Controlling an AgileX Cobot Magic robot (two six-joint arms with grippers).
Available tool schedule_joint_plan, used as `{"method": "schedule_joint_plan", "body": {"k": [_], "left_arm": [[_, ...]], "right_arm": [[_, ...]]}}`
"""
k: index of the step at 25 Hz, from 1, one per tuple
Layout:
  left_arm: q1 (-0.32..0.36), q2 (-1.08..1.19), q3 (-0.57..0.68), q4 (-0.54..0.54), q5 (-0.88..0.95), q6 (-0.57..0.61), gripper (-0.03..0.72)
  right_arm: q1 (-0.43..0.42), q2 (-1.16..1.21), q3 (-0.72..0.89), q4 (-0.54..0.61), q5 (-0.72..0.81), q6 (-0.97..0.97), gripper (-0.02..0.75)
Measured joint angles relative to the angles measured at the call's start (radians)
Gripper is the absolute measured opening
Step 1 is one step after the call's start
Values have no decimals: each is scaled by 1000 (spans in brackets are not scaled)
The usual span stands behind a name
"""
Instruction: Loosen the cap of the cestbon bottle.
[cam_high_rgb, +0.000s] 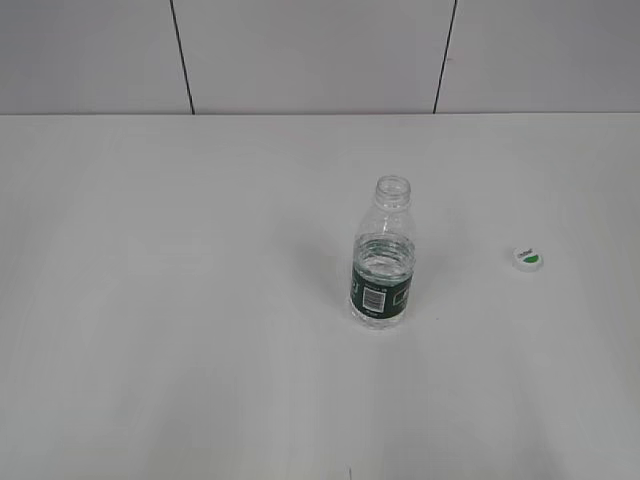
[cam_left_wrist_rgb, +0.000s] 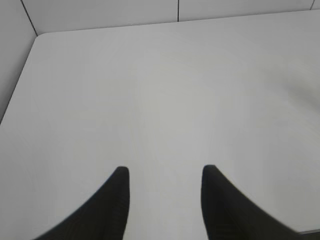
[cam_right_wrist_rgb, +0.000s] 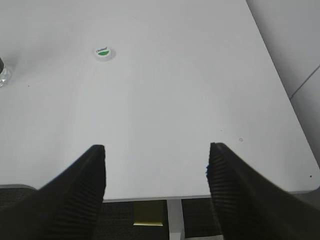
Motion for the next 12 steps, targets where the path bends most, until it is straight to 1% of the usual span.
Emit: {"method": "schedule_joint_plan", "body": {"k": [8, 12], "left_arm": [[0, 0, 0, 0, 0, 0, 283], [0, 0, 0, 0, 0, 0, 282]], "right_arm": [[0, 0, 32, 1, -63, -2, 492], [0, 0, 34, 0, -70, -2, 492]]}}
